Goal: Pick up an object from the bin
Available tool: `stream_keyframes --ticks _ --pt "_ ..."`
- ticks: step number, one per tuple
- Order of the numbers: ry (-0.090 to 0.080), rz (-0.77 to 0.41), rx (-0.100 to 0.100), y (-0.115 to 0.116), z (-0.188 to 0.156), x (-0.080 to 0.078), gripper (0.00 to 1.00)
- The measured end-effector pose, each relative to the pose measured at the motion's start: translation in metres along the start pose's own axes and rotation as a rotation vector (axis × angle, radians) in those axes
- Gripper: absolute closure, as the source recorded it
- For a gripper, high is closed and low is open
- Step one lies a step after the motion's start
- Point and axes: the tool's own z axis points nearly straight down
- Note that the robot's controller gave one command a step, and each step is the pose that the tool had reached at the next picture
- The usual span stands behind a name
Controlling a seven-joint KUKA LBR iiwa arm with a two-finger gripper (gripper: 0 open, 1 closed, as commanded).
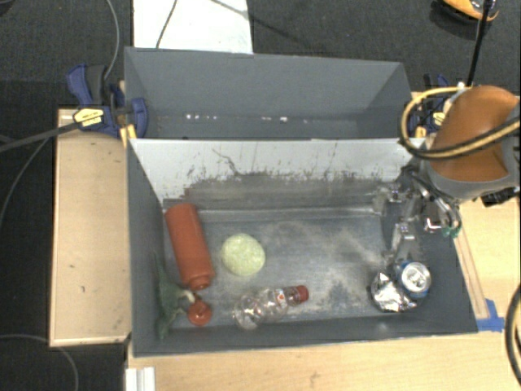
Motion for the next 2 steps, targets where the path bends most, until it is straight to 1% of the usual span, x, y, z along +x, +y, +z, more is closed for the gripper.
stream_keyframes --ticks 1,2 --pt "-0.005 0.020 0.001 -0.004 0.051 0.025 0.00" --pt "0.006 0.116 -0.002 -0.010 0.067 0.052 0.00"
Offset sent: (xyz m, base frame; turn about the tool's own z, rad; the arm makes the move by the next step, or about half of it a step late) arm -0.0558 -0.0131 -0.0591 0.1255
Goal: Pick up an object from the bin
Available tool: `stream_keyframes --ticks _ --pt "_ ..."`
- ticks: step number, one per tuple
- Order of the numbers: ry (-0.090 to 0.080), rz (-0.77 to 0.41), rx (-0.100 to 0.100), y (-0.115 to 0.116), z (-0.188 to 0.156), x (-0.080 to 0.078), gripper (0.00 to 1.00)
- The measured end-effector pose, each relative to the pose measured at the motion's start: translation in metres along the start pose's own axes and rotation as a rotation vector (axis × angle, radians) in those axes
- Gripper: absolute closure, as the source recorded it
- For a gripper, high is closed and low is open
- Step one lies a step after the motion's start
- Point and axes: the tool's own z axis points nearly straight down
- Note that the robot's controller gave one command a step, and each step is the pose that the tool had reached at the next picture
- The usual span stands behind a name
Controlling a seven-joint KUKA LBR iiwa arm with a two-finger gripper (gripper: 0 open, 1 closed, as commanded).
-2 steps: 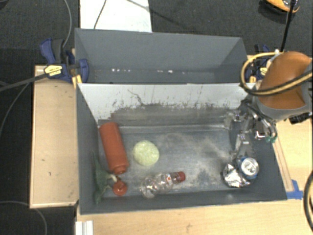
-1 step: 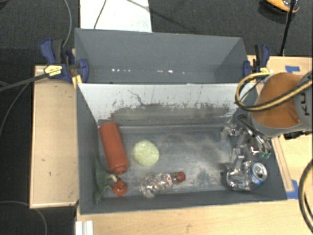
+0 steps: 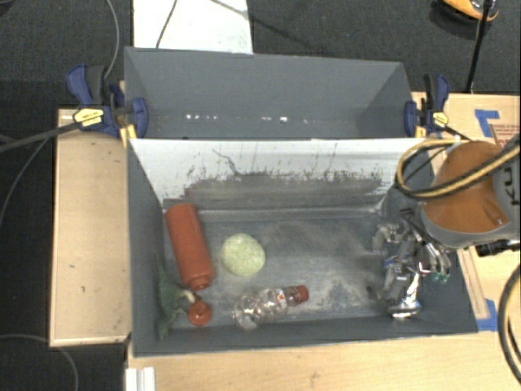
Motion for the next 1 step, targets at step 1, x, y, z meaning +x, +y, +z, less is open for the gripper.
stream_keyframes --ticks 1 --pt "-0.013 0.021 0.001 -0.0090 -0.0068 0.0000 0.00"
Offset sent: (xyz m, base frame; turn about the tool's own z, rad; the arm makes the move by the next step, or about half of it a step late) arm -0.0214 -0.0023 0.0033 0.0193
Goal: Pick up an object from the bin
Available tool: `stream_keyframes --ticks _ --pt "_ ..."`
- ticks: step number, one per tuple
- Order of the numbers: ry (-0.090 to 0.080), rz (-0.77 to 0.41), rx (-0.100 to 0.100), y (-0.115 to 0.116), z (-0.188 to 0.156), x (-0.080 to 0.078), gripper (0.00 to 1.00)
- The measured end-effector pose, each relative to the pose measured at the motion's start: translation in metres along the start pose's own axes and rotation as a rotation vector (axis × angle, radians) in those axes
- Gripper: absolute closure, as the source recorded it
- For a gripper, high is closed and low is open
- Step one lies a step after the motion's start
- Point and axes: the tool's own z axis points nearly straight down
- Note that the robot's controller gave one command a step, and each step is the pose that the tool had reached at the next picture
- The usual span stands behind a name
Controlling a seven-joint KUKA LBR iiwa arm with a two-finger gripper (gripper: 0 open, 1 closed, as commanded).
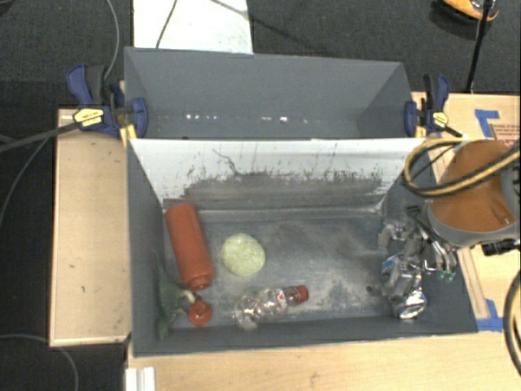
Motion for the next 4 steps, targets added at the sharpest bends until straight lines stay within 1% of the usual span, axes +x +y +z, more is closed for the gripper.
stream_keyframes --ticks 1,2,3,4 --pt "0.005 -0.001 -0.001 0.002 0.001 0.009 0.00" --pt "0.002 0.032 -0.001 0.000 0.003 0.016 0.00" --pt "0.005 0.037 -0.002 -0.002 0.003 0.019 0.00" --pt "0.003 0.018 -0.001 -0.002 -0.033 0.017 0.00"
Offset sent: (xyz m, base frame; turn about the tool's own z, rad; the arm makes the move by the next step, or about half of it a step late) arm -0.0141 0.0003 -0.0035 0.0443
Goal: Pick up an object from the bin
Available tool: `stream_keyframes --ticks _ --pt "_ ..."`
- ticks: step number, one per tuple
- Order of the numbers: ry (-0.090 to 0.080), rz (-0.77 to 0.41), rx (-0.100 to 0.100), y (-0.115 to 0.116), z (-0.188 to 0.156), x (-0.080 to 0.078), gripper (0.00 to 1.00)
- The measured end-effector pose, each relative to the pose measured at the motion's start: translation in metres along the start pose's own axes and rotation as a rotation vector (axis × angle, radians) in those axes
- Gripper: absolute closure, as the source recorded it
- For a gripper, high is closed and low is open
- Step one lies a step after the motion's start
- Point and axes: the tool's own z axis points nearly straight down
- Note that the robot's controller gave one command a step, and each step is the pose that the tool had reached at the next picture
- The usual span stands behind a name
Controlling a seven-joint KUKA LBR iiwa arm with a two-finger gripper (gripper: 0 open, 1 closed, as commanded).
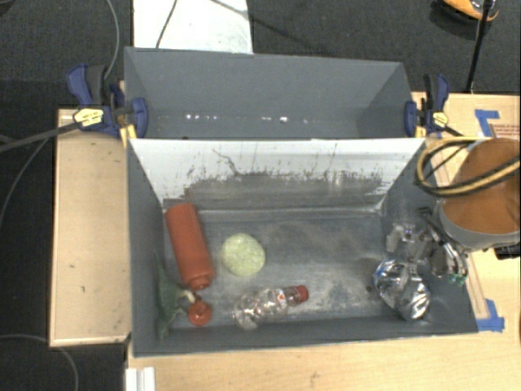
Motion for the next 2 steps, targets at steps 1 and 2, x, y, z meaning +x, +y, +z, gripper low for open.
stream_keyframes --ticks 1,2 --pt "-0.009 -0.010 0.001 0.001 -0.014 -0.005 0.00" --pt "-0.014 -0.046 -0.005 -0.001 0.028 0.018 0.00"
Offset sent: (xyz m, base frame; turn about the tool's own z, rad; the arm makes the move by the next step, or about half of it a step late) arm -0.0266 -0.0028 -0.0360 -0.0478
